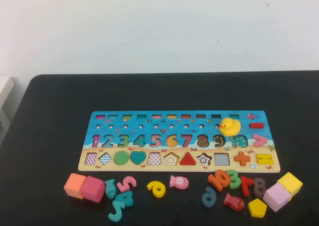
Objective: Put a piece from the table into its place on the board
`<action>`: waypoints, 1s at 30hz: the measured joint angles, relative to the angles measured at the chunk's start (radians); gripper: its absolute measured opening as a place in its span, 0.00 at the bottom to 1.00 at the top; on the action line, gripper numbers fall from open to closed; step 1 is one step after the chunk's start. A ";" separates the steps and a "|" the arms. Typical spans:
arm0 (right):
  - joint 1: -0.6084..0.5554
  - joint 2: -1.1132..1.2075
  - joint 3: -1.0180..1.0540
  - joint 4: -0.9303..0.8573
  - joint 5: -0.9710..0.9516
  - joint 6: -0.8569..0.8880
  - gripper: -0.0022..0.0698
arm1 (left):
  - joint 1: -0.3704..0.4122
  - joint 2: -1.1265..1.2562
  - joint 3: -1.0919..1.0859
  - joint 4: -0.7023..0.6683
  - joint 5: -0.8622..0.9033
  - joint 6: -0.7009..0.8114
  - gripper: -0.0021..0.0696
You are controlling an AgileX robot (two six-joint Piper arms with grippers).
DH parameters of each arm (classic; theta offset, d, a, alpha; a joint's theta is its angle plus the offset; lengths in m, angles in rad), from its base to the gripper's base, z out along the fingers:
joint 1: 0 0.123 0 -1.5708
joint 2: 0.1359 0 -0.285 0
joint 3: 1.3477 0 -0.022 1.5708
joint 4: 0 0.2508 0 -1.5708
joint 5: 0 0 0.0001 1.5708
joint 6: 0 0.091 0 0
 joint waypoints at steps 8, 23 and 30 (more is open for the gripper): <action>0.000 0.000 0.000 0.000 0.000 0.000 0.06 | 0.000 0.000 0.000 0.000 0.000 0.002 0.03; 0.000 0.000 0.000 0.002 0.001 0.000 0.06 | 0.000 0.000 0.000 -0.008 0.000 0.002 0.03; 0.000 0.000 0.000 0.000 0.001 0.000 0.06 | 0.000 0.000 0.000 -0.015 0.000 0.002 0.03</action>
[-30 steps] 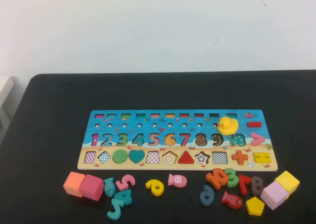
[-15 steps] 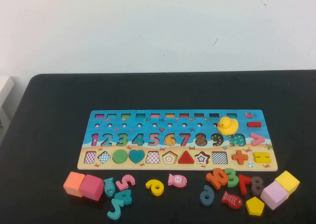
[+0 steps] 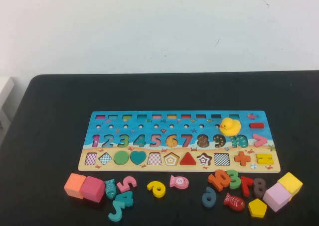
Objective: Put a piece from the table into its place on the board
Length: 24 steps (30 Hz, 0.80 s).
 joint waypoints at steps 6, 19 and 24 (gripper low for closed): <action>0.000 0.000 0.000 0.023 0.000 0.000 0.06 | 0.000 0.000 0.000 -0.002 0.000 -0.002 0.03; 0.000 0.000 0.002 0.868 -0.032 0.155 0.06 | 0.000 0.000 0.000 -0.002 0.000 -0.002 0.03; 0.000 0.000 0.002 0.889 -0.034 0.109 0.06 | 0.000 0.000 0.000 -0.002 0.000 -0.002 0.03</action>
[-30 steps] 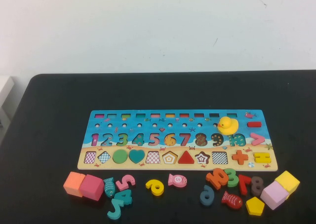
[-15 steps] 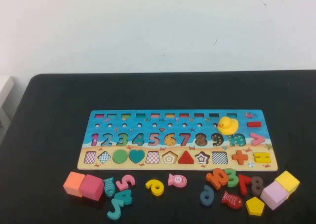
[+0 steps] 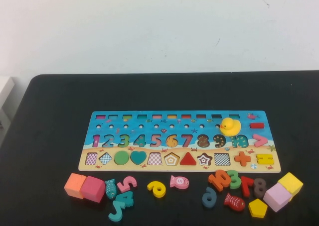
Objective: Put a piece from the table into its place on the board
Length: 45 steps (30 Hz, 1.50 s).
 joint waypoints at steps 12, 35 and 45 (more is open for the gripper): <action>0.000 0.239 -0.356 -0.169 0.367 -0.380 0.06 | 0.000 0.000 0.000 0.000 0.000 0.000 0.03; 0.400 1.170 -0.955 -0.697 0.797 -0.628 0.06 | 0.000 0.000 0.000 -0.002 0.000 0.002 0.03; 0.625 1.519 -1.030 -0.892 0.655 -0.316 0.06 | 0.000 0.000 0.000 -0.002 0.000 0.002 0.03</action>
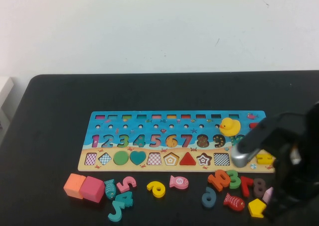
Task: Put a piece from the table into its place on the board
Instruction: Pick up the "Pentagon"
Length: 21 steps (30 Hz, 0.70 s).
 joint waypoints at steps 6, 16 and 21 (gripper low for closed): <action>0.002 0.140 -0.008 -0.004 -0.097 0.103 0.06 | 0.000 0.000 0.000 0.000 0.000 -0.002 0.03; 0.002 0.282 -0.010 -0.018 -0.201 0.133 0.10 | 0.000 0.000 0.000 0.000 0.000 -0.002 0.03; 0.002 0.330 -0.010 -0.031 -0.211 0.159 0.39 | 0.000 0.000 0.000 0.000 0.000 -0.002 0.03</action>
